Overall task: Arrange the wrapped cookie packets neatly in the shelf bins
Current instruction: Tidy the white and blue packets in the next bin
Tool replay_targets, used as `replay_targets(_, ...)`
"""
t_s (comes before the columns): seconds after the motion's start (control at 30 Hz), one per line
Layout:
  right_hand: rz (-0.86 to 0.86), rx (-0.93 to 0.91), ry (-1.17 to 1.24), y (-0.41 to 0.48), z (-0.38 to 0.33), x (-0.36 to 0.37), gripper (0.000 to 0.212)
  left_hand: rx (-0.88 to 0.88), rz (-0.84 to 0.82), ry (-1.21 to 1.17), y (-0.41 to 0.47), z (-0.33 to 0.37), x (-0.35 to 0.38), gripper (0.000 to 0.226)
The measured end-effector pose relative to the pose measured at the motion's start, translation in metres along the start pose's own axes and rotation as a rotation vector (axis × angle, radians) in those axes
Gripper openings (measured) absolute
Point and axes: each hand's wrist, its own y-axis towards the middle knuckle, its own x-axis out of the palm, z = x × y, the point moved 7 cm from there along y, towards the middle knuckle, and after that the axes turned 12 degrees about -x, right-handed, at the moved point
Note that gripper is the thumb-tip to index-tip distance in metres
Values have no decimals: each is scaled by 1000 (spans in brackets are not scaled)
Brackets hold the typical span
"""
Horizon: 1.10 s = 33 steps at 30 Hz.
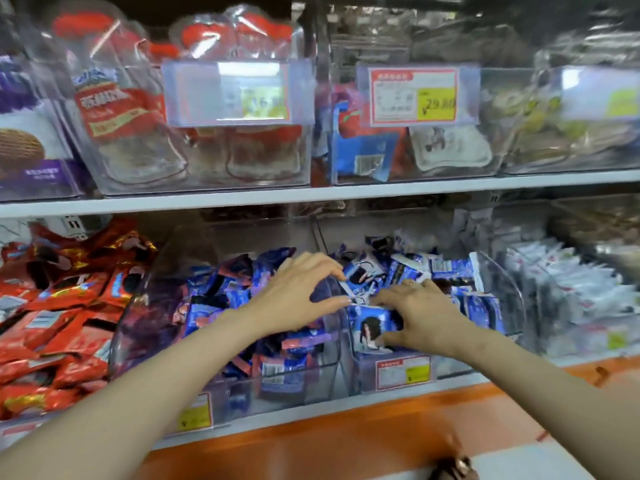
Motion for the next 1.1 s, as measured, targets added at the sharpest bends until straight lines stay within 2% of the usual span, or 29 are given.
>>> replay_targets(0.1, 83, 57, -19, 1, 9, -6, 51, 17, 10, 5, 0, -3, 1, 59)
replay_targets(0.2, 195, 174, 11, -1, 31, -19, 41, 22, -6, -12, 0, -3, 2, 58)
replay_targets(0.4, 325, 413, 159, -6, 76, -29, 47, 60, -15, -56, -2, -3, 2, 65)
replay_targets(0.53, 296, 495, 170, 2, 83, -27, 55, 59, -36, -61, -2, -5, 2, 59)
replay_targets(0.63, 301, 452, 94, 11, 75, -36, 63, 57, -48, -75, -3, -4, 3, 53)
replay_targets(0.73, 337, 158, 6, 28, 45, -45, 47, 58, -46, -77, -4, -2, 2, 50)
replay_targets(0.8, 212, 38, -26, 36, 30, -34, 39, 53, -43, -61, -5, -1, 1, 50)
replay_targets(0.87, 68, 50, -35, 38, 32, -18, 38, 42, -38, -20, -5, 1, -1, 52)
replay_targets(0.9, 51, 74, -27, 35, 37, -15, 36, 36, -32, 3, -4, 2, -2, 54)
replay_targets(1.0, 115, 137, -43, 24, 58, -21, 26, 6, 0, 56, 9, 14, -8, 61)
replay_targets(1.1, 121, 186, -15, 12, 76, -22, 24, -38, -81, 192, 36, 30, -1, 38)
